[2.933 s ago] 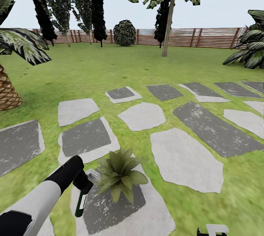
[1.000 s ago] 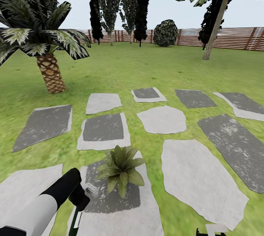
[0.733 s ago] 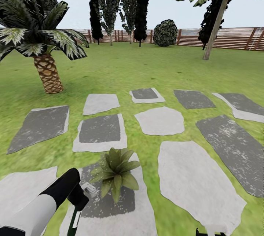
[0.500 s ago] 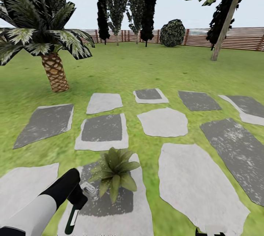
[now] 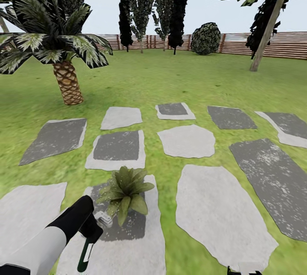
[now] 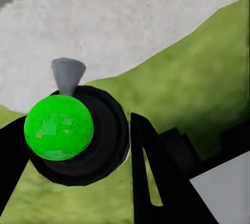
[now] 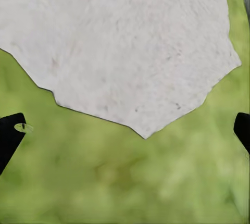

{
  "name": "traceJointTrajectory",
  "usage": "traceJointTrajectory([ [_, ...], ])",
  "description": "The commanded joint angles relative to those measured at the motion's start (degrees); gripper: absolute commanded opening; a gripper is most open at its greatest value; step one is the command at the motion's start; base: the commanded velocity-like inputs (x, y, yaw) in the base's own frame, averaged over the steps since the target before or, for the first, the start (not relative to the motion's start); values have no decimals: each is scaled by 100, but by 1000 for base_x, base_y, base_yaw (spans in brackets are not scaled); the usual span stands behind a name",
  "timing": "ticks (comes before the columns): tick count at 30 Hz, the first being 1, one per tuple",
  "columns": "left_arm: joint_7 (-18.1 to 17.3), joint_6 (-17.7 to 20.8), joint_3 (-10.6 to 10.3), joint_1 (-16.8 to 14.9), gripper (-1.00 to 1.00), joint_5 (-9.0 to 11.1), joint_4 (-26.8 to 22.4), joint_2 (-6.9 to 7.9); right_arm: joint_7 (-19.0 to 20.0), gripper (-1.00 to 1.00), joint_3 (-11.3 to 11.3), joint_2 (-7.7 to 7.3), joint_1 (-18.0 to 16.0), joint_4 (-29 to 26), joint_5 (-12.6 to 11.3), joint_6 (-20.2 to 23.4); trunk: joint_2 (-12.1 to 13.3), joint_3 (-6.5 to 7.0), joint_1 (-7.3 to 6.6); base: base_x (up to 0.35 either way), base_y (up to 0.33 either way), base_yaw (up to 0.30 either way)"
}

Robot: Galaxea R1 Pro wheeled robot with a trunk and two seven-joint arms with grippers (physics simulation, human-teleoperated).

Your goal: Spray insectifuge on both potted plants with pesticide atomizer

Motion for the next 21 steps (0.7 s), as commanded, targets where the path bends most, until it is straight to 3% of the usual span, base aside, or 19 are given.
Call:
traceJointTrajectory([
  [1,-58,10,-23,-3,-100,-57,-19,0,-38,100,-1,0,-2,3,55,0,-2,-5,0,131,-241,266],
  [10,-208,66,-94,-92,-100,-57,-68,-64,-37,100,-1,0,-2,3,55,0,-2,-5,0,96,-90,266],
  [13,-598,312,-121,-233,-100,-98,-76,-104,-36,100,-1,0,-2,3,55,0,-2,-5,0,1,0,52],
  [21,-817,390,-240,-455,-100,-200,-85,-112,-36,100,-1,-25,-2,3,63,0,-2,-5,0,22,-9,2],
])
